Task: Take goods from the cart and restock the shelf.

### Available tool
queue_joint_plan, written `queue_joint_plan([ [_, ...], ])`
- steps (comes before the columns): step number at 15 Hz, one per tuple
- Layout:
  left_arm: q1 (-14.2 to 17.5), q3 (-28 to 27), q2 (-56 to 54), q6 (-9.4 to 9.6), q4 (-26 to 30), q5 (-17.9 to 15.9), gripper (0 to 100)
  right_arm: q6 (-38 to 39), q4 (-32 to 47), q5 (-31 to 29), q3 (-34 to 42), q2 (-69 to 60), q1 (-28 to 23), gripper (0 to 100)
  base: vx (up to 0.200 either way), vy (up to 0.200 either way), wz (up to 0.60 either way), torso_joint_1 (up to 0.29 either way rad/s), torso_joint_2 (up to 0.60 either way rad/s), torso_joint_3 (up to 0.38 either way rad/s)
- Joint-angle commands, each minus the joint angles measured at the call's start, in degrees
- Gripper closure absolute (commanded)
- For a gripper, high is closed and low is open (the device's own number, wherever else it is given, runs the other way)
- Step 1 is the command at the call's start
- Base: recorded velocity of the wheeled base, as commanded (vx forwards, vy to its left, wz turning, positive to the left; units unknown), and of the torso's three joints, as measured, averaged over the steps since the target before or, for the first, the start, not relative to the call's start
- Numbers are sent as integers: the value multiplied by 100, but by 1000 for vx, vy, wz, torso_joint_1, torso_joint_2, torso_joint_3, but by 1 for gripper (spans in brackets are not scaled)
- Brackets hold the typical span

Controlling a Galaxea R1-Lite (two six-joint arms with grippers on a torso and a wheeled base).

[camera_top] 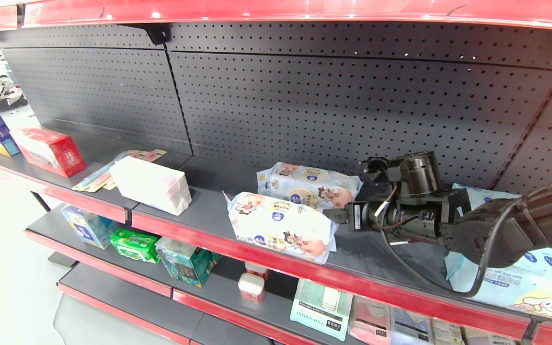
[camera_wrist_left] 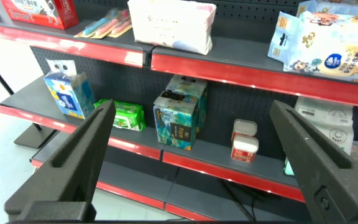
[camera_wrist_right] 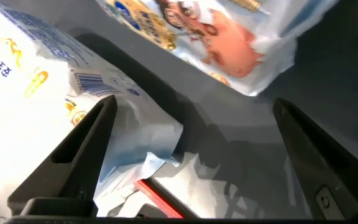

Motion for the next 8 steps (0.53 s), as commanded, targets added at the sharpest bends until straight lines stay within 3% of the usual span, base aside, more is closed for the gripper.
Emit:
queue_joint_plan([
  [1, 0, 0, 7, 0, 0, 1, 0, 1, -1, -2, -19, 47, 25, 0, 0, 0, 0, 0, 0, 0],
  [8, 0, 0, 7, 0, 0, 1, 0, 1, -1, -37, -133, -103, -80, 0, 0, 0, 0, 0, 0, 0],
])
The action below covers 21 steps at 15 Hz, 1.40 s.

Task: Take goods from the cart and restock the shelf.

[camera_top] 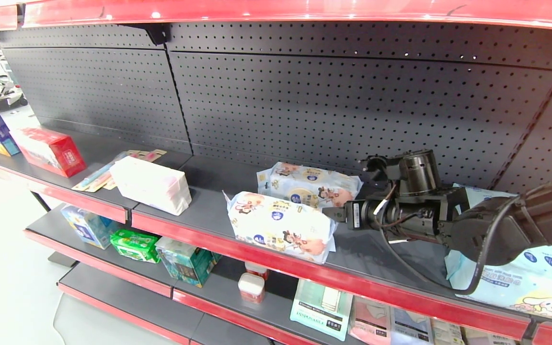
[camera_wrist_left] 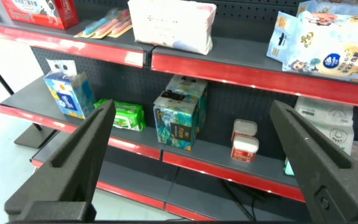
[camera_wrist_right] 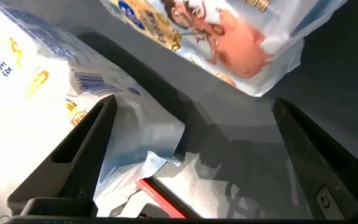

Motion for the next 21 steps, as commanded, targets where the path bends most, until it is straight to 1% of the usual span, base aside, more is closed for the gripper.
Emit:
queue_joint_plan([
  [1, 0, 0, 7, 2, 0, 1, 0, -1, -17, -17, -49, -103, -50, 0, 0, 0, 0, 0, 0, 0],
  [3, 0, 0, 7, 2, 0, 1, 0, -19, 18, -158, -49, -208, -252, 0, 0, 0, 0, 0, 0, 0],
  [5, 0, 0, 7, 2, 0, 1, 0, -19, 27, -211, -14, -323, -340, 0, 0, 0, 0, 0, 0, 0],
  [9, 0, 0, 7, 2, 0, 1, 0, -63, 45, -413, 127, -762, -393, 0, 0, 0, 0, 0, 0, 0],
  [11, 0, 0, 7, 2, 0, 1, 0, -256, 229, -378, 461, -1492, -542, 0, 0, 0, 0, 0, 0, 0],
  [12, 0, 0, 7, 2, 0, 1, 0, -344, 528, -378, 566, -1887, -674, 0, 0, 0, 0, 0, 0, 0],
  [13, 0, 0, 7, 2, 0, 1, 0, -353, 713, -369, 751, -2291, -762, 0, 0, 0, 0, 0, 0, 0],
  [14, 0, 0, 7, 2, 0, 1, 0, -344, 730, -413, 1076, -2617, -814, 0, 0, 0, 0, 0, 0, 0],
  [15, 0, 0, 7, 2, 0, 1, 0, -353, 730, -413, 1480, -2995, -876, 0, 0, 0, 0, 0, 0, 0],
  [16, 0, 0, 7, 2, 0, 1, 0, -379, 730, -351, 1946, -3469, -1078, 0, 0, 0, 0, 0, 0, 0],
  [17, 0, 0, 7, 2, 0, 1, 0, -476, 730, -149, 2421, -3979, -1254, 0, 0, 0, 0, 0, 0, 0],
  [18, 0, 0, 7, 2, 0, 1, 0, -564, 730, -26, 2588, -4207, -1368, 0, 0, 0, 0, 0, 0, 0],
  [19, 0, 0, 7, 2, 0, 1, 0, -862, 748, 229, 2755, -4814, -1720, 0, 0, 0, 0, 0, 0, 0],
  [20, 0, 0, 7, 2, 0, 1, 0, -985, 765, 290, 2825, -5130, -1957, 0, 0, 0, 0, 0, 0, 0],
  [21, 0, 0, 7, 2, 0, 1, 0, -1038, 844, 343, 2974, -5438, -2080, 0, 0, 0, 0, 0, 0, 0],
])
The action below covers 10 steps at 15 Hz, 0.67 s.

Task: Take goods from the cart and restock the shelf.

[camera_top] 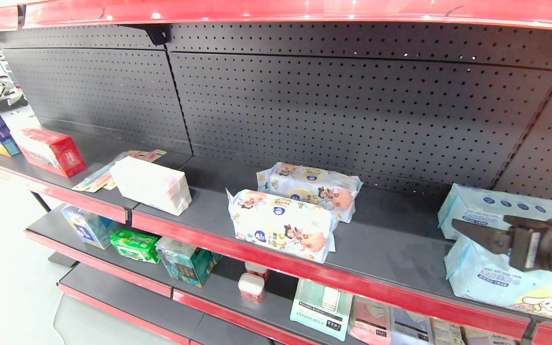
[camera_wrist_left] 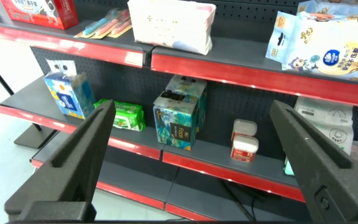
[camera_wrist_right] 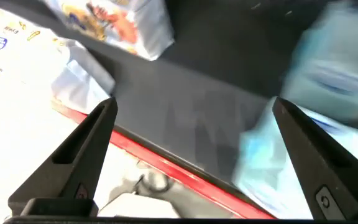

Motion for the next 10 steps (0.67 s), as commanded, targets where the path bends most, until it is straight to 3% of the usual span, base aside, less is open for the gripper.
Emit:
queue_joint_plan([
  [1, 0, 0, 7, 0, 0, 1, 0, -372, 228, 286, 790, -1619, -714, 0, 0, 0, 0, 0, 0, 0],
  [3, 0, 0, 7, 0, 0, 1, 0, -891, 412, 295, 1273, -2418, -995, 0, 0, 0, 0, 0, 0, 0],
  [9, 0, 0, 7, 0, 0, 1, 0, -908, 746, 92, 2275, -4844, -1065, 0, 0, 0, 0, 0, 0, 0],
  [10, 0, 0, 7, 0, 0, 10, 0, -926, 1247, 66, 2381, -5442, -1048, 0, 0, 0, 0, 0, 0, 0],
])
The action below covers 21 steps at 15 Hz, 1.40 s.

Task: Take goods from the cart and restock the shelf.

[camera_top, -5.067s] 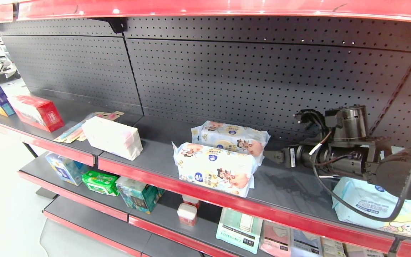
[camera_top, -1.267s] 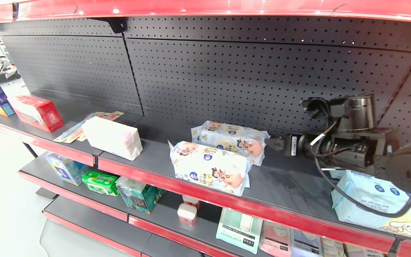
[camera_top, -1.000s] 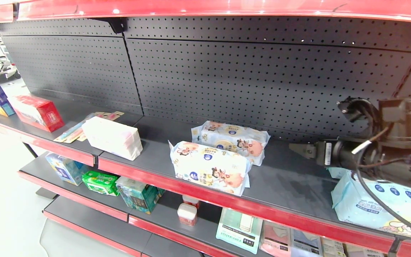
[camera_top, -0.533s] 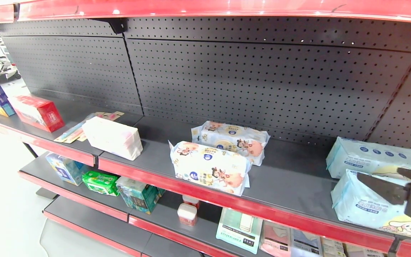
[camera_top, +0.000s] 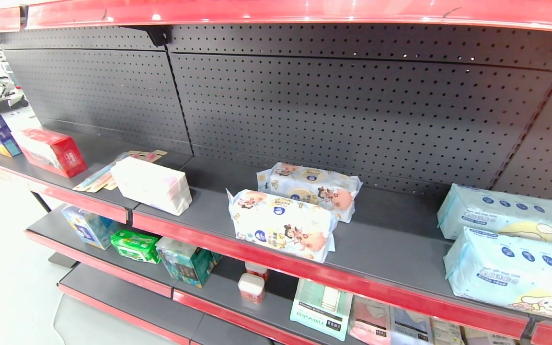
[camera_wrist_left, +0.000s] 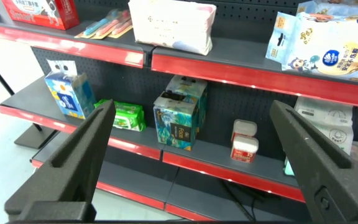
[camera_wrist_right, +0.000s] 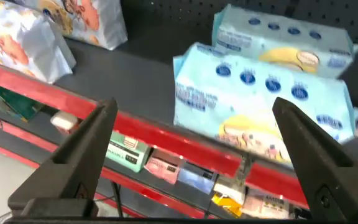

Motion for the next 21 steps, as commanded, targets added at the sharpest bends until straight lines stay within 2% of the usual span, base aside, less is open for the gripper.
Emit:
queue_joint_plan([
  [1, 0, 0, 7, 0, 0, 1, 0, -46, 710, -59, 335, -1494, -14, 0, 0, 0, 0, 0, 0, 0],
  [2, 0, 0, 7, 0, 0, 1, 0, -28, 1255, 11, 326, -2179, -23, 0, 0, 0, 0, 0, 0, 0],
  [3, 0, 0, 7, 0, 0, 1, 0, 24, 1308, -16, 317, -2232, -49, 0, 0, 0, 0, 0, 0, 0],
  [6, 0, 0, 16, 8, 0, 1, 0, 147, 1176, -7, 379, -2276, -75, 0, 0, 0, 0, 0, 0, 0],
  [9, 0, 0, 7, 17, 0, 1, 0, -11, 473, 64, 686, -2276, -75, 0, 0, 0, 0, 0, 0, 0],
  [12, 0, 0, 7, 52, 0, 1, 0, 429, 815, -16, 678, -2241, -67, 0, 0, 0, 0, 0, 0, 0],
  [21, 0, 0, 7, 17, 0, 1, 0, 420, 807, -77, 686, -2276, -75, 0, 0, 0, 0, 0, 0, 0],
])
